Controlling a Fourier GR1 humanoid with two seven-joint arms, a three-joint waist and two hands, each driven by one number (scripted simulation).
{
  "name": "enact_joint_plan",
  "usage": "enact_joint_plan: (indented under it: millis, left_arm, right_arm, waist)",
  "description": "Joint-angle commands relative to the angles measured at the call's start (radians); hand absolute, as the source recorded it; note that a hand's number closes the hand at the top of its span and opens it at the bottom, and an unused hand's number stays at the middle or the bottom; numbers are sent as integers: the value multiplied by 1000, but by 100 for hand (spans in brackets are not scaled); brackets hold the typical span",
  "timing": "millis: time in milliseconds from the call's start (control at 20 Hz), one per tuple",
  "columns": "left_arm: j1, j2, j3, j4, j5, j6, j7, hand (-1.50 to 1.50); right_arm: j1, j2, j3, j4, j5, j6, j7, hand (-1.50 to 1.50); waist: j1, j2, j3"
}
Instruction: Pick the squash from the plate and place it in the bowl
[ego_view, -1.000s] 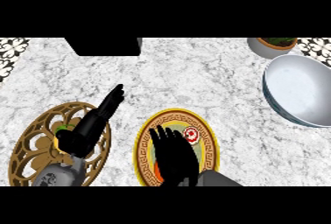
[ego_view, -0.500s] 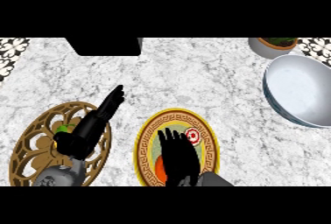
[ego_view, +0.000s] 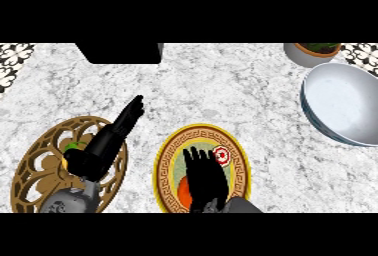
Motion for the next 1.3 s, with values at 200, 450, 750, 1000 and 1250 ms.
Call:
enact_joint_plan:
  millis: [200, 450, 750, 1000, 1250]
  left_arm:
    - [19, -1, 39, -9, -15, -57, -13, 0]
    - [11, -65, 18, 41, -63, -42, -52, 0]
    - [21, -38, 47, 26, -41, -29, -29, 0]
    - [79, -42, 24, 3, -57, -43, -54, 0]
    - [18, -51, 43, 73, -69, -38, -60, 0]
  right_arm:
    - [25, 17, -26, 29, 140, -32, -124, 150]
    - [-81, 17, -18, 146, 82, -112, -139, 150]
    - [94, -503, -20, -207, 48, 37, -631, 150]
    - [187, -678, -123, -252, 102, -94, -824, 150]
    - [193, -724, -250, -325, 175, -198, -748, 150]
  waist:
    - [0, 2, 0]
    - [4, 3, 0]
    - [-31, -5, 1]
    - [-11, -1, 0]
    - [-23, 0, 0]
